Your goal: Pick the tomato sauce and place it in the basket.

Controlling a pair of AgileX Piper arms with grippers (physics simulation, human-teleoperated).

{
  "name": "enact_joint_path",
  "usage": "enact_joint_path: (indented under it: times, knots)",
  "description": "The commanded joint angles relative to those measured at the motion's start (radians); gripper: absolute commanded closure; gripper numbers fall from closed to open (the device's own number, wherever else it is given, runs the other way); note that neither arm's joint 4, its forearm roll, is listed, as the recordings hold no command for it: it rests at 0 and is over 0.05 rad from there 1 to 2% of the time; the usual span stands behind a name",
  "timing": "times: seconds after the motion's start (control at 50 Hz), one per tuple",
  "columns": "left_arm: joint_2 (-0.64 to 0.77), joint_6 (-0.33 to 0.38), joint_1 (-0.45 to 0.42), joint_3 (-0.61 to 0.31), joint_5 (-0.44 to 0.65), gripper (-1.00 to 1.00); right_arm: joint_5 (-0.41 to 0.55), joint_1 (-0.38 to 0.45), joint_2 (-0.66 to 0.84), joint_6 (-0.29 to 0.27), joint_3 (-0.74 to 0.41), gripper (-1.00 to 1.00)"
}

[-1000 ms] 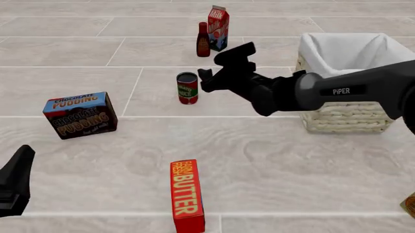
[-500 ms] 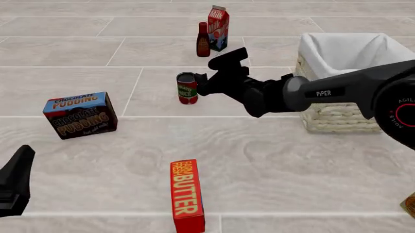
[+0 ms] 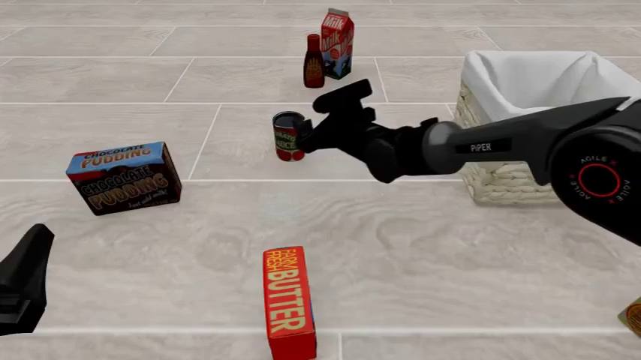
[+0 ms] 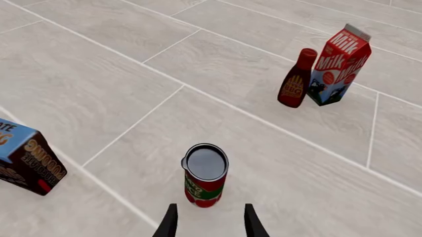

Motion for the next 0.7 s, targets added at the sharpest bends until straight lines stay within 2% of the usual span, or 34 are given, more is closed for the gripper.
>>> enact_joint_path:
  times: [0.02, 0.7]
  knots:
    - [0.000, 0.000, 0.000, 0.000, 0.000, -1.00, 0.013, 0.003, 0.030, -0.001, -0.033, -1.00]
    - [0.000, 0.000, 0.000, 0.000, 0.000, -1.00, 0.053, -0.002, 0.116, 0.010, -0.146, -1.00]
